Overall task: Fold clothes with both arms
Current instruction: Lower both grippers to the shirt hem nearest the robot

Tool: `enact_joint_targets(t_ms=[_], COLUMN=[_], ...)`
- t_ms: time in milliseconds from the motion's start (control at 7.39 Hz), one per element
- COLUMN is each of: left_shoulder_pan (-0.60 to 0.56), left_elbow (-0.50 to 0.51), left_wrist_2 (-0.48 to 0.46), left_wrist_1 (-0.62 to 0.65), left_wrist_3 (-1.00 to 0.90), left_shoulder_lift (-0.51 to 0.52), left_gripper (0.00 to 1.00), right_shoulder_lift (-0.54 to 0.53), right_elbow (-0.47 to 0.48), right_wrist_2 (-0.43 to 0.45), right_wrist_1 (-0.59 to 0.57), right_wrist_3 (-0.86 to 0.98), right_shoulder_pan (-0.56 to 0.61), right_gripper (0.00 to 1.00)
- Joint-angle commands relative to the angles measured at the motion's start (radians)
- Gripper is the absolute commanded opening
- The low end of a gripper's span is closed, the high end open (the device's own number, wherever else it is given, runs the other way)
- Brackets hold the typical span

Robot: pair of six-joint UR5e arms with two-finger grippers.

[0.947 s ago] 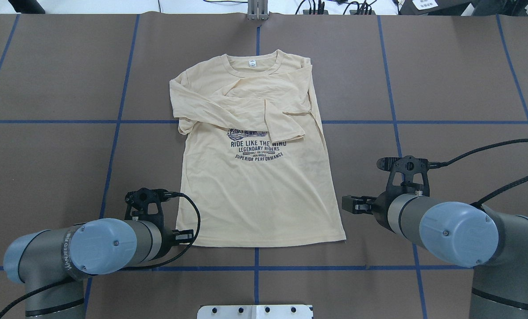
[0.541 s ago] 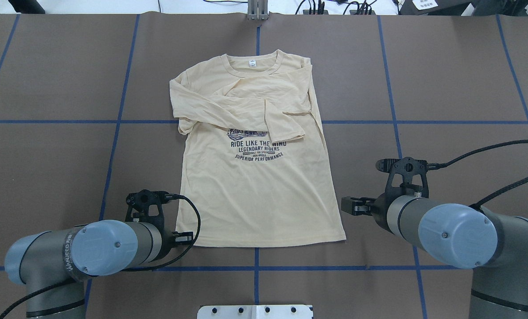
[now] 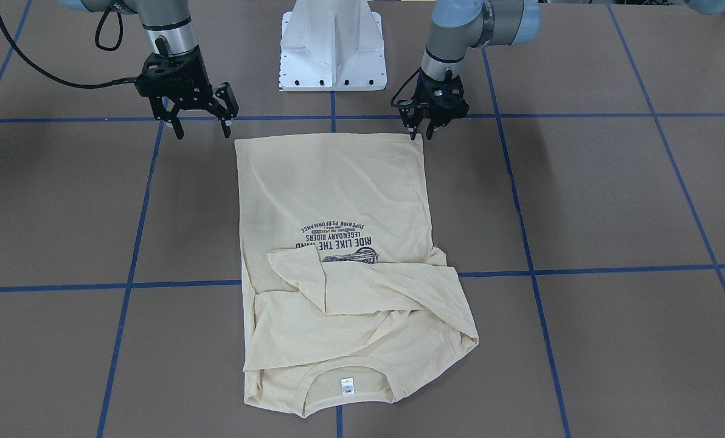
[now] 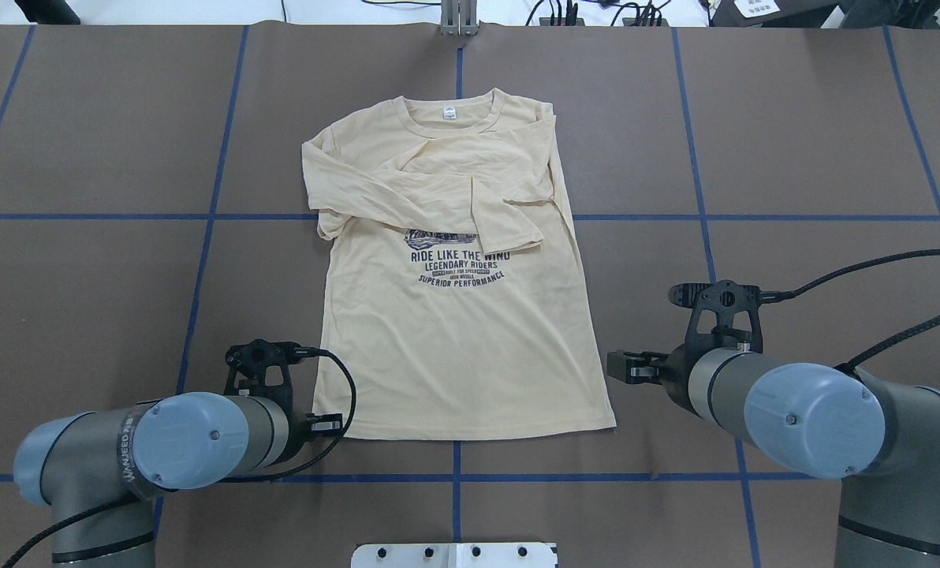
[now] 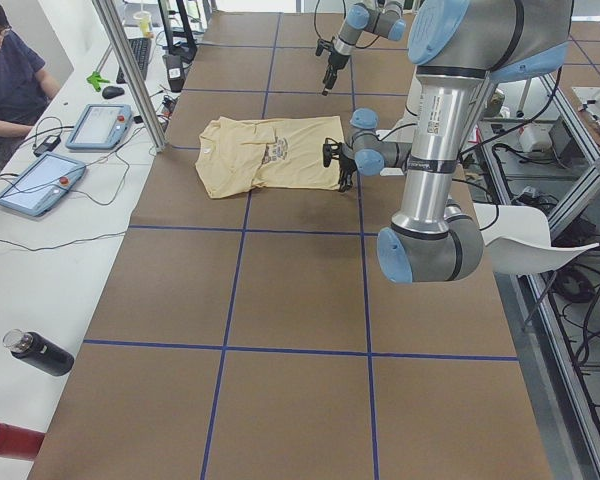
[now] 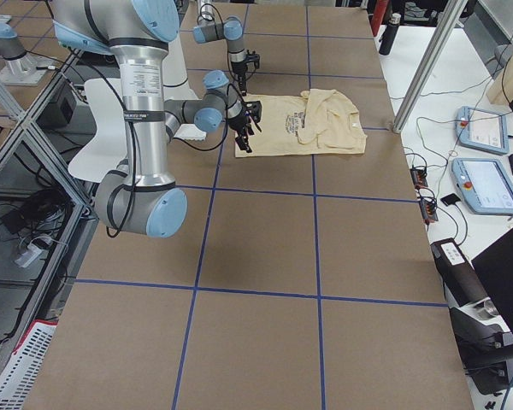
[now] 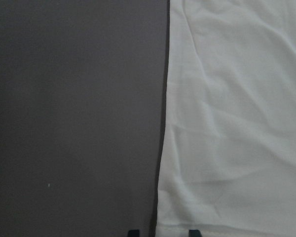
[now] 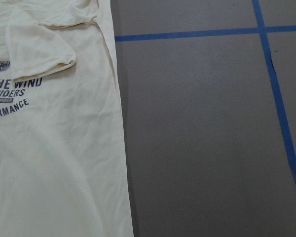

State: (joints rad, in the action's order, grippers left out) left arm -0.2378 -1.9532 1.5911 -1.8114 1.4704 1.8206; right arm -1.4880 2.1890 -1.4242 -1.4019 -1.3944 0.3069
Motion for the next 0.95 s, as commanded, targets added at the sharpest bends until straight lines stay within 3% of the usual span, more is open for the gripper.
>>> enact_joint_targets(t_ms=[0, 677, 812], left_shoulder_pan=[0.0, 0.021, 0.021], left_elbow=[0.002, 0.0, -0.001], left_wrist_2=[0.001, 0.004, 0.003], left_wrist_1=[-0.002, -0.002, -0.002], left_wrist_3=[-0.012, -0.01, -0.009], left_shoulder_lift=[0.0, 0.003, 0.005], left_gripper=[0.42, 0.22, 0.0], right_shoulder_lift=[-0.001, -0.002, -0.002], right_elbow=[0.0, 0.0, -0.003], right_wrist_2=[0.001, 0.001, -0.001], right_wrist_1=[0.001, 0.001, 0.001], right_wrist_3=[-0.002, -0.002, -0.002], right_shoulder_pan=[-0.002, -0.005, -0.008], right_gripper=[1.0, 1.0, 1.0])
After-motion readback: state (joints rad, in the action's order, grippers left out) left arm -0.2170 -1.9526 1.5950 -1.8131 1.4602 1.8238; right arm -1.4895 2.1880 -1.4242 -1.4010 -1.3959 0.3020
